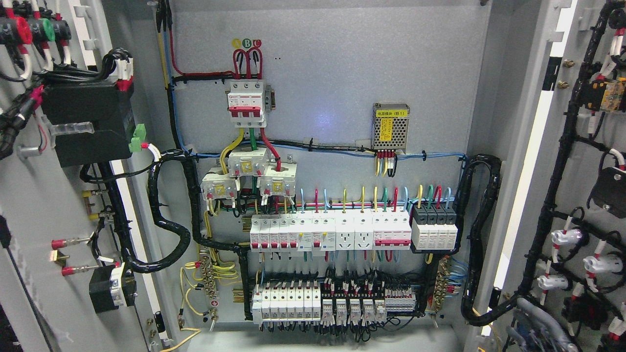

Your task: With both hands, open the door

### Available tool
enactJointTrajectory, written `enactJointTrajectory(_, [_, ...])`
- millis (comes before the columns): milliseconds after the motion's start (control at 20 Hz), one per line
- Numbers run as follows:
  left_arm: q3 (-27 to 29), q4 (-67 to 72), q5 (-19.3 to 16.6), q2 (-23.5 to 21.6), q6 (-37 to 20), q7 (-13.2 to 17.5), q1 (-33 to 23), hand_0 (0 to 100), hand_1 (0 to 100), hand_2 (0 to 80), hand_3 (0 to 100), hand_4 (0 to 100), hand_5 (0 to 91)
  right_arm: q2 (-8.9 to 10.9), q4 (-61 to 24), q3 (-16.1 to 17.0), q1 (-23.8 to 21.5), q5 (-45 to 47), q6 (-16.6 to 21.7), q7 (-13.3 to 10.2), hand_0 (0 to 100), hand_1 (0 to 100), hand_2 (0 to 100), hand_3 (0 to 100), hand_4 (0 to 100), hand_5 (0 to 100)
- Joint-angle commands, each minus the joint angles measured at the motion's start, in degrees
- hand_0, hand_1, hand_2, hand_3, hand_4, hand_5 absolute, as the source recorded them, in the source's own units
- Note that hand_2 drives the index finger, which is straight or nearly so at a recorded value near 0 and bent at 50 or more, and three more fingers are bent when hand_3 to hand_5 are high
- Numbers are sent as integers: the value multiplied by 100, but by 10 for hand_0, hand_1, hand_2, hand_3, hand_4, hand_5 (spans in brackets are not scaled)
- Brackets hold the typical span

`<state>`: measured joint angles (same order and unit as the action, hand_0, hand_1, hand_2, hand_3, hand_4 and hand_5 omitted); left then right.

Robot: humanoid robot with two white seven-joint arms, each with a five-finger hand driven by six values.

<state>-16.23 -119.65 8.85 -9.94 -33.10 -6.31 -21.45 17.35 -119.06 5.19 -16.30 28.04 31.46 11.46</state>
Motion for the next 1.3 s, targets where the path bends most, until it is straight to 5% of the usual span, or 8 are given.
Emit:
enactJointTrajectory(0, [331, -67, 380, 142, -30, -10, 150, 0, 0, 0, 0, 0, 0, 49, -56, 562, -207, 9, 185, 23, 191, 0, 0, 0, 0, 0])
enactJointTrajectory(651, [621, -85, 539, 71, -109, -11, 194, 0, 0, 0, 0, 0, 0, 49, 67, 896, -286, 1090, 167, 41, 191, 0, 0, 0, 0, 0])
enactJointTrajectory(1252, [1385, -49, 1478, -376, -91, -11, 124, 0, 0, 0, 0, 0, 0, -21, 208, 1292, -489, 1160, 167, 50, 191, 0, 0, 0, 0, 0])
